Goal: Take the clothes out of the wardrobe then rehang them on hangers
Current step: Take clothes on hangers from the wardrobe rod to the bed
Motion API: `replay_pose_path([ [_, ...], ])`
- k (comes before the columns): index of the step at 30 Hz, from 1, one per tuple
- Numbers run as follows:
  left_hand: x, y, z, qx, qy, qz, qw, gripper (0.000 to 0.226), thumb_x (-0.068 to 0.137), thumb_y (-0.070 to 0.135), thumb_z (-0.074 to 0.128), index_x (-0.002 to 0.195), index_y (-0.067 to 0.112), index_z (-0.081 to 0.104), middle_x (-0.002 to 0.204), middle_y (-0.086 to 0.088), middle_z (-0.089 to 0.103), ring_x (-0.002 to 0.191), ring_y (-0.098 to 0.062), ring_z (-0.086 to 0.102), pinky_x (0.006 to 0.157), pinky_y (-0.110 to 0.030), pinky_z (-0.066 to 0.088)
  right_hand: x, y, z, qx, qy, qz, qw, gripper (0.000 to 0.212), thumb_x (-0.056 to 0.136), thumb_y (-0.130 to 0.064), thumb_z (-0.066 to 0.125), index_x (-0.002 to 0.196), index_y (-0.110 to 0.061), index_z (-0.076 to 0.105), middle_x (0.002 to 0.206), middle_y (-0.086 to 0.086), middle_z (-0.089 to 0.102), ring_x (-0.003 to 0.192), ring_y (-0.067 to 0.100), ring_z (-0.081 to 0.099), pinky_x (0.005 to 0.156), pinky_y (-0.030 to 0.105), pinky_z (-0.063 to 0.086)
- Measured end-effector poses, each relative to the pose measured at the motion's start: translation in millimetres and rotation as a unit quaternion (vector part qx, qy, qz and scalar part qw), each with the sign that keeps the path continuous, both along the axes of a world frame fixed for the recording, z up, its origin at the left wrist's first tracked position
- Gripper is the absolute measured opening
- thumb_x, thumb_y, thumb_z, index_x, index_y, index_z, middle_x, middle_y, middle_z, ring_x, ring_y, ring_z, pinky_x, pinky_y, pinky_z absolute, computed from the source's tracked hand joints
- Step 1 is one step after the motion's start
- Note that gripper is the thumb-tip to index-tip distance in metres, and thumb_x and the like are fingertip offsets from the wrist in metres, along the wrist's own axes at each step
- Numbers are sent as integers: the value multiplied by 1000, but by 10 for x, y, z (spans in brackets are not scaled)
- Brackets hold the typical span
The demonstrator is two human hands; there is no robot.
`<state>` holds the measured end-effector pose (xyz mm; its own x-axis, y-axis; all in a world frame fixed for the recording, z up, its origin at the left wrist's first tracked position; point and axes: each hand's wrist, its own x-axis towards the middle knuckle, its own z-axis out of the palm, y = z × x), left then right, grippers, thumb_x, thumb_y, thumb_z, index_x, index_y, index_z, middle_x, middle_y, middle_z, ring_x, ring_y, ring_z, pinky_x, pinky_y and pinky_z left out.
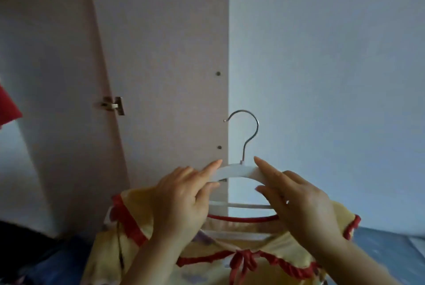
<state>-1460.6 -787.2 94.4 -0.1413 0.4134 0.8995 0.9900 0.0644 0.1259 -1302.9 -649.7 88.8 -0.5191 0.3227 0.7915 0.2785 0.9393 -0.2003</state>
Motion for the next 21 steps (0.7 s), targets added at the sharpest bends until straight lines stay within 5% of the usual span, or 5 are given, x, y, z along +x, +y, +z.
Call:
replay_pose_path([
  [3, 676, 459, -47, -1, 6, -88, 996, 33, 85, 31, 53, 111, 16, 67, 62, 6, 63, 55, -5, 43, 47, -19, 40, 948, 129, -46, -9, -2, -96, 995, 41, 84, -50, 47, 124, -41, 48, 65, -13, 56, 47, 8, 52, 37, 22, 41],
  [11, 2936, 1390, -132, -1, 50, -290, 956, 36, 85, 32, 53, 117, 17, 61, 68, 3, 65, 58, -12, 53, 49, -27, 48, 3553, 111, -137, -1, -8, -318, 948, 39, 85, -42, 58, 122, -33, 55, 67, -9, 66, 46, 9, 57, 34, 23, 46],
  [15, 4317, 1598, -201, -26, 50, -385, 921, 39, 86, 33, 49, 120, 16, 60, 70, 5, 65, 61, -10, 52, 53, -22, 44, 4918, -100, -204, -1, -8, -407, 913, 41, 86, -51, 44, 125, -36, 47, 67, -11, 66, 44, 4, 55, 36, 19, 46],
  [21, 6466, 1720, -386, -43, 32, -521, 852, 38, 90, 38, 46, 123, 21, 54, 63, 11, 56, 60, -2, 43, 58, -15, 39, 6945, -563, -330, 3, -9, -517, 856, 44, 83, -49, 48, 125, -36, 47, 65, -11, 64, 43, 3, 53, 39, 19, 47],
])
